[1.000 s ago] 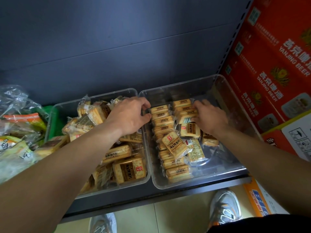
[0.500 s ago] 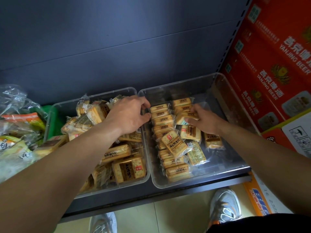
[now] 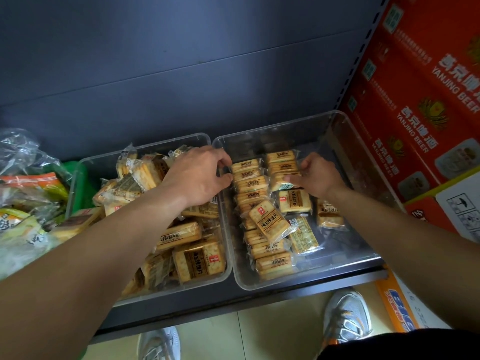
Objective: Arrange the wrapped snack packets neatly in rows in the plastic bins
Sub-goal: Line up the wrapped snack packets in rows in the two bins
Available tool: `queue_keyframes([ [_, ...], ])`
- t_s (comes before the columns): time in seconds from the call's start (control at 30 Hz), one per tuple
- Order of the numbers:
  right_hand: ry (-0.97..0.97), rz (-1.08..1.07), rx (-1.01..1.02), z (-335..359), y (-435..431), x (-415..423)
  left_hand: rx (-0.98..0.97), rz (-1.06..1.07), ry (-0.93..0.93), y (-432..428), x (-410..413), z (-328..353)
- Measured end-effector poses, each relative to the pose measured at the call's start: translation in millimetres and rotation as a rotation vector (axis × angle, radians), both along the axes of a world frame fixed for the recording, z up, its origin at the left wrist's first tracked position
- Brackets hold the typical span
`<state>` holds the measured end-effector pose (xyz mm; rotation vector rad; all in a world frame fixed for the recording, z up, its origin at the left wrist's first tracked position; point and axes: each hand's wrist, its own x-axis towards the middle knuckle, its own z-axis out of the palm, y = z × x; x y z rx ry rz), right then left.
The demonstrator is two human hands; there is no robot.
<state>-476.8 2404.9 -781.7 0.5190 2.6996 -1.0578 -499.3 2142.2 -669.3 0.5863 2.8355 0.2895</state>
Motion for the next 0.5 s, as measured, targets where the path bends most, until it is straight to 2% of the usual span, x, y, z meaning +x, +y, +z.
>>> queue_keyframes([
  [0.13, 0.001, 0.004, -0.029, 0, -9, -4, -0.009, -0.006, 0.013, 0, 0, 0],
  [0.5, -0.032, -0.036, 0.078, 22, 5, -5, -0.027, -0.010, 0.014, 0, -1, -1],
])
